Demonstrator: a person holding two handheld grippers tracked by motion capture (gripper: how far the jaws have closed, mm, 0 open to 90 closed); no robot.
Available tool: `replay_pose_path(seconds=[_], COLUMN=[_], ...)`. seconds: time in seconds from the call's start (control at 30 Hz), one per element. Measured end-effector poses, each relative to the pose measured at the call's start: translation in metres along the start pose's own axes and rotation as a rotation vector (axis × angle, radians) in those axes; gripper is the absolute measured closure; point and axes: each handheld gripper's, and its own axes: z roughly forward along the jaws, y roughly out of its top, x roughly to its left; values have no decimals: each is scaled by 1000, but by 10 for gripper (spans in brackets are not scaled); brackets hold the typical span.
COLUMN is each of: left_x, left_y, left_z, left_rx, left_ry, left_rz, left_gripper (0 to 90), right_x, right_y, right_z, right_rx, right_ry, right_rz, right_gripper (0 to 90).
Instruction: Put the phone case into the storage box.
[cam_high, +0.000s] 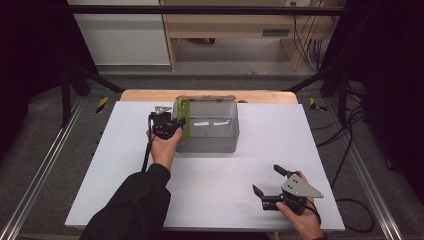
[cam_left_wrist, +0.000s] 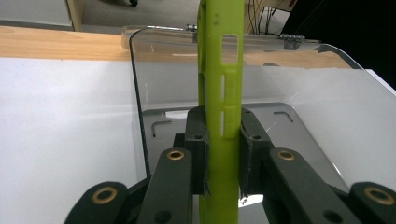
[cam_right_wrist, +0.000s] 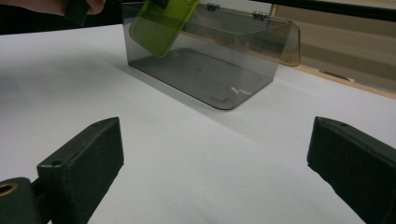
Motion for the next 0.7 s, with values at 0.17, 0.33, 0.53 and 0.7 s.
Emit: replay_pose_path(seconds=[0.17,0.33,0.53,0.7], left_x=[1,2,5,5], left_y=[0,1,1,1], left_z=[0,-2,-2,-2], left_rx=[11,10,14,12], left_ry=[5,20,17,16], left_rz=[-2,8,3,4], left_gripper=[771,771,771,771], right_x=[0,0,0,1], right_y=[0,0,0,0], right_z=[0,0,0,0], right_rx=[0,-2,0,1], right_ry=[0,3,5,6], right_rz=[0,1,0,0], right_gripper=[38,38,38,38])
